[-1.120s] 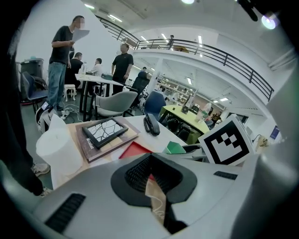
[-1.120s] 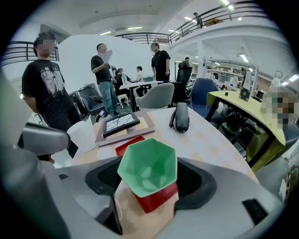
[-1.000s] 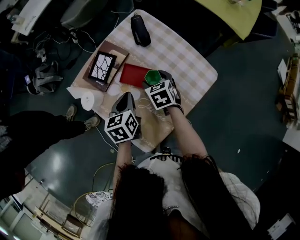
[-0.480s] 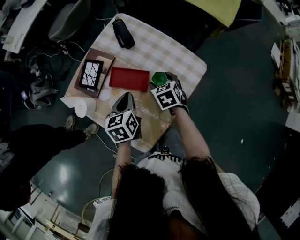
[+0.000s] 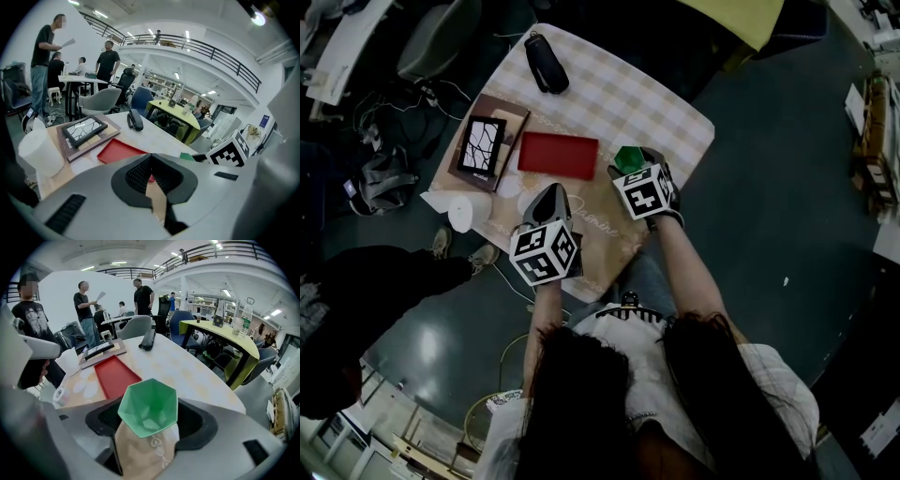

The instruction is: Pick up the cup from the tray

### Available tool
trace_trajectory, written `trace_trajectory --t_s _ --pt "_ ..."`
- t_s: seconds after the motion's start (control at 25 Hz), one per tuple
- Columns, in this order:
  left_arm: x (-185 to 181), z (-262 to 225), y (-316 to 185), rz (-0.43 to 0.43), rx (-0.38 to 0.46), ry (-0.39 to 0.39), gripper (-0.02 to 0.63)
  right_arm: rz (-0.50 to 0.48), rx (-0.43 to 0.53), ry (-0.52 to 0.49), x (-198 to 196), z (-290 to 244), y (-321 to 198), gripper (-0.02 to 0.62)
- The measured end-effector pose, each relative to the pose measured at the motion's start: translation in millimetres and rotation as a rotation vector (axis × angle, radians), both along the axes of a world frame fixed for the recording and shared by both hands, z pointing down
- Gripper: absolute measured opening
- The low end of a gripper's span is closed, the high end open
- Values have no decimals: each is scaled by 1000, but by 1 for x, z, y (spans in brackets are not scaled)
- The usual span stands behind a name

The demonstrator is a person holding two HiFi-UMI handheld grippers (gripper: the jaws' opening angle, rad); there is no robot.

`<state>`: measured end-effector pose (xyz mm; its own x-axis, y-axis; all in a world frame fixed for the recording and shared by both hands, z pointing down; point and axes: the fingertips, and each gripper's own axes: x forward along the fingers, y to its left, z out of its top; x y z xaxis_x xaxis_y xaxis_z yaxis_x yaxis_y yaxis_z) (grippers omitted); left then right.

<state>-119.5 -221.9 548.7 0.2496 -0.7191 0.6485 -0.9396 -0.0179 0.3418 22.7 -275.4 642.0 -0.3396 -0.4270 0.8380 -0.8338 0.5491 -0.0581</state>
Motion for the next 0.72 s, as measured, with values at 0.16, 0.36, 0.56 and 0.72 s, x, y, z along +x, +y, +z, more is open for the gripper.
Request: trace_trajectory --t_s 0.16,0.36,0.56,0.72 --pt "2 1 0 -3 -1 3 5 22 3 -7 2 0 1 341" --pt "8 2 2 4 -3 5 5 24 4 -29 4 0 2 342" --pt "6 3 6 1 -8 -4 5 21 17 -36 1 1 4 344" --pt "3 3 9 -9 -4 -9 5 62 64 -88 2 -8 2 349"
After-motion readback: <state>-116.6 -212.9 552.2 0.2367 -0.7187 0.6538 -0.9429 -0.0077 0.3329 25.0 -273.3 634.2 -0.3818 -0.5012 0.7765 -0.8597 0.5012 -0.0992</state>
